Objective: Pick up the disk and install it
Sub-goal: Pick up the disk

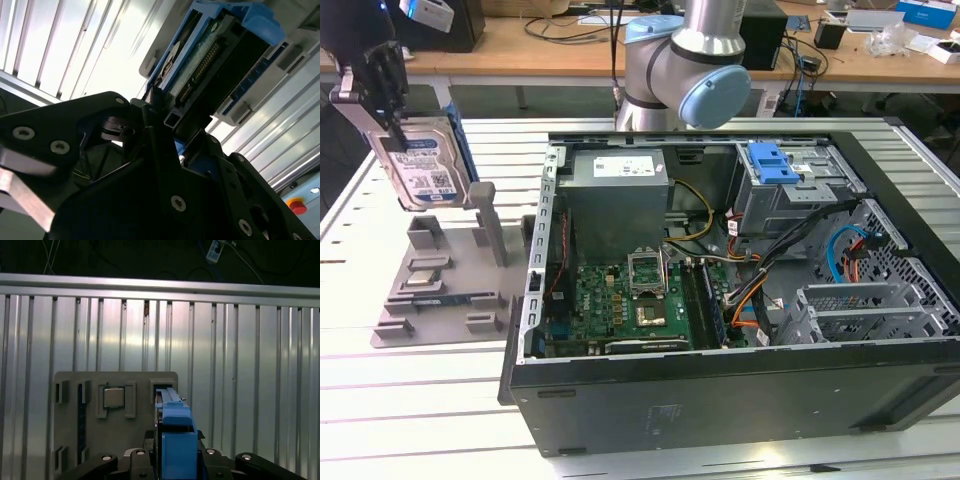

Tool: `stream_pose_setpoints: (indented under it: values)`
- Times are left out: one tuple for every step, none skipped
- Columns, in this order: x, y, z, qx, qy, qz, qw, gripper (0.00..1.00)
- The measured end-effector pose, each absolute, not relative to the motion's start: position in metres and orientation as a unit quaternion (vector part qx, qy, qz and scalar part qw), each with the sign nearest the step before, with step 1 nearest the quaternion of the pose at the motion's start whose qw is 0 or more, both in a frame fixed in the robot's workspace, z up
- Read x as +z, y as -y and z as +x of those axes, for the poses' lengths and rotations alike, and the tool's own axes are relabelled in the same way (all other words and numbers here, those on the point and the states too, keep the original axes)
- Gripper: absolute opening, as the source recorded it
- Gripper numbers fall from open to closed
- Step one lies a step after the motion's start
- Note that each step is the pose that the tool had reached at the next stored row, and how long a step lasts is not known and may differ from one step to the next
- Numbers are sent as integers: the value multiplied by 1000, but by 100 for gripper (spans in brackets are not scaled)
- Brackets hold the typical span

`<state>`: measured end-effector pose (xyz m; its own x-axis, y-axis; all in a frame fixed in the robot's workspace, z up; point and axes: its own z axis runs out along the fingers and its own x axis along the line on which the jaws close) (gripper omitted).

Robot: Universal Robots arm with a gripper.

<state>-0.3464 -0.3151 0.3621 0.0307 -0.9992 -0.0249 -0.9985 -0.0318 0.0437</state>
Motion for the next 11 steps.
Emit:
stream_pose_setpoints:
  values:
    - [364, 315, -346, -24, 696, 718, 7, 37]
    - [365, 315, -346, -24, 696, 718, 7, 37]
    - [366, 315, -346, -24, 696, 718, 7, 37]
    - [369, 315, -346, -24, 696, 718, 7, 37]
    - [370, 315, -346, -24, 696, 718, 7, 37]
    - [372, 315, -346, -24, 696, 718, 7, 37]
    - [373, 315, -346, -24, 696, 718, 7, 37]
    - [375, 315, -346, -24, 696, 718, 7, 37]
    - [376, 315, -346, -24, 696, 718, 7, 37]
    - [377, 315, -346, -24, 696, 718, 7, 37]
    - [383, 315, -346, -24, 696, 718, 7, 37]
